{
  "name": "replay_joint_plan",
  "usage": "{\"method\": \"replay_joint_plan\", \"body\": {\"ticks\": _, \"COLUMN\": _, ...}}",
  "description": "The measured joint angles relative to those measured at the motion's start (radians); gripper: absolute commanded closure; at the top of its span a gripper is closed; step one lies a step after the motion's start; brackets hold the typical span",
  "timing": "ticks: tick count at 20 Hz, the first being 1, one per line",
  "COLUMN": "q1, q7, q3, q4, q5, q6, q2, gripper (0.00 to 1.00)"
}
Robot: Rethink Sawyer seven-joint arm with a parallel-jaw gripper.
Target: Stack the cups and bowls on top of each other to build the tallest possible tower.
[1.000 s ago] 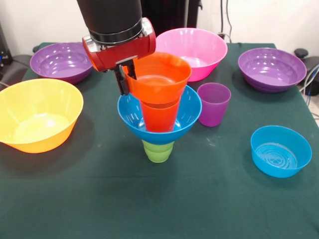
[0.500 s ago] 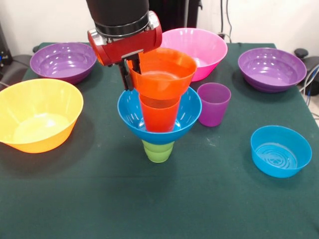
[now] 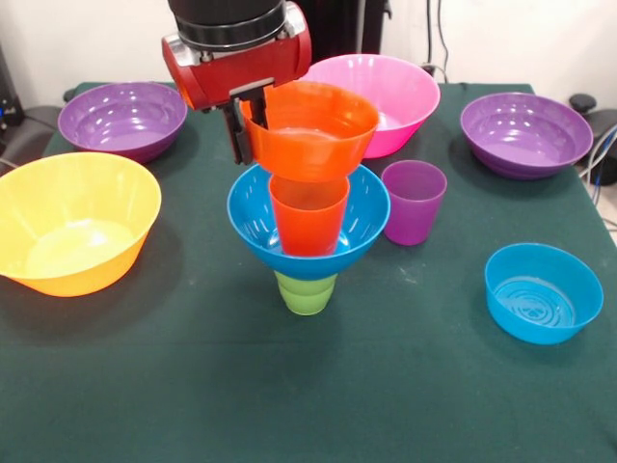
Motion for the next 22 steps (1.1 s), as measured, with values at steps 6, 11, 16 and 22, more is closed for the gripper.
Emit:
{"method": "replay_joint_plan", "body": {"ticks": 6, "q1": 0.002, "q7": 0.000, "q3": 0.000, "q4": 0.000, "q5": 0.000, "q6": 0.000, "q2": -0.002, "gripper": 1.00}}
{"method": "replay_joint_plan", "body": {"ticks": 11, "q1": 0.007, "q7": 0.000, "q3": 0.000, "q4": 0.000, "q5": 0.000, "q6": 0.000, "q2": 0.002, "gripper": 1.00}}
{"method": "replay_joint_plan", "body": {"ticks": 16, "q1": 0.011, "q7": 0.000, "q3": 0.000, "q4": 0.000, "q5": -0.002, "q6": 0.000, "q2": 0.004, "gripper": 1.00}}
{"method": "replay_joint_plan", "body": {"ticks": 22, "q1": 0.012, "q7": 0.000, "q3": -0.001, "q4": 0.000, "q5": -0.004, "q6": 0.000, "q2": 0.004, "gripper": 1.00}}
